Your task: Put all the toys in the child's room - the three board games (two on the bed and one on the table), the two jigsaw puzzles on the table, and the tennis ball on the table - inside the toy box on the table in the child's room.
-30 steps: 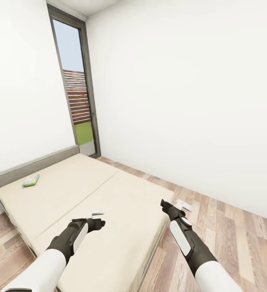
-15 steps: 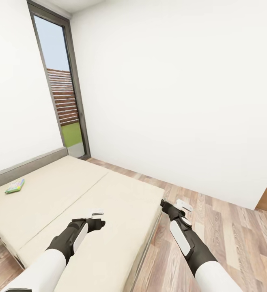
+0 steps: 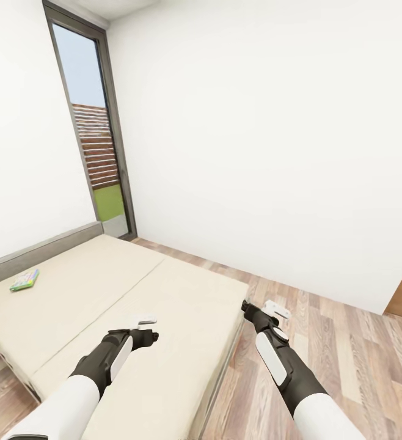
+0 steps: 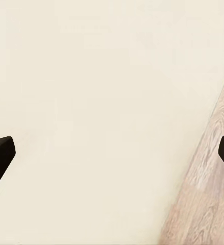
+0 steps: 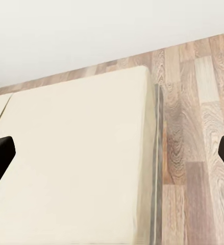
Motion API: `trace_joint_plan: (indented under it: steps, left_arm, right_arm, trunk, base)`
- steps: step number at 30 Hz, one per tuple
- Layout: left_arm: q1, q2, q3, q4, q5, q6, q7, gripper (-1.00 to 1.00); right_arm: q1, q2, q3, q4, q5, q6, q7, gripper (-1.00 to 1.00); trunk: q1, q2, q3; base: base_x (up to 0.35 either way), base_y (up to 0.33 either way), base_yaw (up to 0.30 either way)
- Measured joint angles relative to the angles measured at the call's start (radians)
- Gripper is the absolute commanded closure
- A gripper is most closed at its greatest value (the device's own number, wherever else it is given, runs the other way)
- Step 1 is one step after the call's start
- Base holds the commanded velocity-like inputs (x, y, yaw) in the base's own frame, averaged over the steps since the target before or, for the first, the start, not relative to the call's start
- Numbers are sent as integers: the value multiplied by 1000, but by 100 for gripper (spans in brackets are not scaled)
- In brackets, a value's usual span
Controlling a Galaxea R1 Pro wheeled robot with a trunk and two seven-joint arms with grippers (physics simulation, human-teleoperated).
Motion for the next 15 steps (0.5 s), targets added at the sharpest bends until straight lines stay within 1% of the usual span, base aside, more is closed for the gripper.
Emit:
trace_joint_plan:
  steps: [10, 15]
  left_arm:
    - [0, 0, 0, 0, 0, 0, 0, -100]
    - [0, 0, 0, 0, 0, 0, 0, -100]
  right_arm:
    - [0, 0, 0, 0, -2, 0, 0, -100]
    - [0, 0, 0, 0, -2, 1, 0, -100]
  trunk:
    - [0, 0, 0]
    - [0, 0, 0]
  base:
    - [-86, 141, 0]
    - [-35, 56, -20]
